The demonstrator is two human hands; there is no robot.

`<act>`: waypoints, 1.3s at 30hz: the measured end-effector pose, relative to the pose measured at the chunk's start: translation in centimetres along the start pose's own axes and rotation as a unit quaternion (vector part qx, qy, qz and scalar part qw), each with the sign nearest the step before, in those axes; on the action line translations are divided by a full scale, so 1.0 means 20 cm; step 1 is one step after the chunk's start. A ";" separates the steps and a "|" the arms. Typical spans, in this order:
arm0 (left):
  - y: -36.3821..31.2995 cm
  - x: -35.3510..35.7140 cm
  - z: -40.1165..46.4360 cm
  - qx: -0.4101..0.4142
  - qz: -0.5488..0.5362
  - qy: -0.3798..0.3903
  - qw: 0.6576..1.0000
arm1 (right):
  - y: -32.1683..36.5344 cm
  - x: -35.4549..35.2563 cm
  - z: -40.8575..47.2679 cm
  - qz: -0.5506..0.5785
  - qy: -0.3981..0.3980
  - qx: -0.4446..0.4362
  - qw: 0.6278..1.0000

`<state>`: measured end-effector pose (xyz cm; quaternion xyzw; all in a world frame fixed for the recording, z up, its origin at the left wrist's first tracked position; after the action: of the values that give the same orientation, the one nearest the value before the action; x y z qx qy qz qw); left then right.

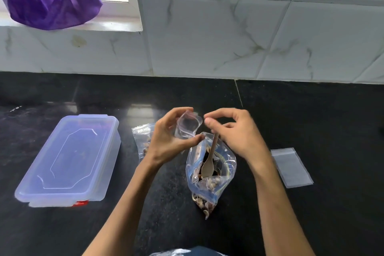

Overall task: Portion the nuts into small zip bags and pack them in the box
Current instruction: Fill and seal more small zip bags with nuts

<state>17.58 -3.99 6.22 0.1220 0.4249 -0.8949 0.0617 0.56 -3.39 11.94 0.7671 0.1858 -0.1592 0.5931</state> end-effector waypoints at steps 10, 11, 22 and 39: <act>-0.02 -0.01 -0.13 0.002 0.050 -0.033 0.998 | -0.28 0.04 0.16 -0.203 0.009 0.048 0.978; -0.02 -0.01 -0.16 -0.001 0.052 -0.037 0.998 | -0.29 0.05 0.16 -0.203 0.001 0.043 0.978; 0.00 0.03 -0.44 -0.075 -0.006 -0.042 0.996 | -0.31 0.06 0.06 -0.210 0.074 0.013 0.975; -0.02 0.15 -0.52 -0.176 -0.163 -0.022 0.970 | -0.35 0.01 -0.07 -0.216 0.029 -0.063 0.974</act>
<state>16.37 4.26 -0.54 0.0185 0.5888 -0.8062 -0.0553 -2.53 -0.50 6.30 0.6742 0.3740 -0.2493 0.5860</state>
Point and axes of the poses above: each hand's wrist, its own z-axis towards the middle knuckle, its own x-axis out of the palm, y = z × x, the point moved 2 cm from there along z, towards the middle knuckle, and after that the axes turned 15 degrees about x, right-handed, at the moved point
